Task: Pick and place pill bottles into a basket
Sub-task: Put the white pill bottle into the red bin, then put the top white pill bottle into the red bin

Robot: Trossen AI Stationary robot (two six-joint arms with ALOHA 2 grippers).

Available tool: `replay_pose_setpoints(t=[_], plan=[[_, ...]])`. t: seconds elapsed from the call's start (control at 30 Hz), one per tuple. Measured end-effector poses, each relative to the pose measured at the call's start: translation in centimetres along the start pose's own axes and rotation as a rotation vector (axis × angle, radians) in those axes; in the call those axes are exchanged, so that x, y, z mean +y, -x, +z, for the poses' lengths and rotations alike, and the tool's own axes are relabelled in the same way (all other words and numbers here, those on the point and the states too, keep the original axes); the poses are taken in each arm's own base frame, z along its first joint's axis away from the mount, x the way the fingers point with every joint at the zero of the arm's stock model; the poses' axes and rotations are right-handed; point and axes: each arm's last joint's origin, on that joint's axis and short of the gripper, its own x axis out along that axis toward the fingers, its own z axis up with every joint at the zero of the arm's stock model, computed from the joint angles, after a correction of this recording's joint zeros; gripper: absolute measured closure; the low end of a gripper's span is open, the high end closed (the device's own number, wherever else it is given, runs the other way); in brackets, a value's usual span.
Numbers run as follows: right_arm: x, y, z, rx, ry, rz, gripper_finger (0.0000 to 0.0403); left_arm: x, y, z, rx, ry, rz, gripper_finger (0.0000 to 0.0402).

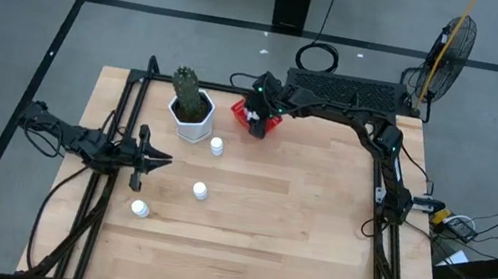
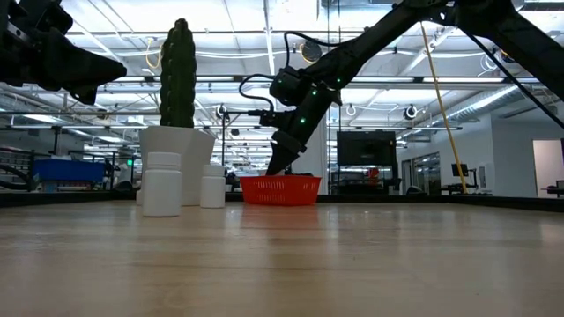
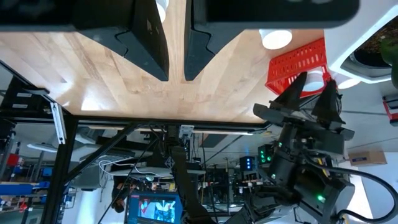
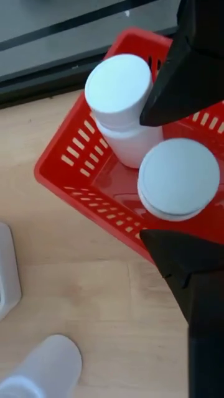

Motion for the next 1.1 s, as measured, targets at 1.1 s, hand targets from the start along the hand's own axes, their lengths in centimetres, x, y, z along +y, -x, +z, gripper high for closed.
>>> replay_pose_setpoints(t=[1.1], plan=[[12.7, 4.6, 5.7, -0.216, 0.193, 0.291, 0.0132, 0.0, 0.0, 0.0, 0.0, 0.0, 0.0, 0.0346]])
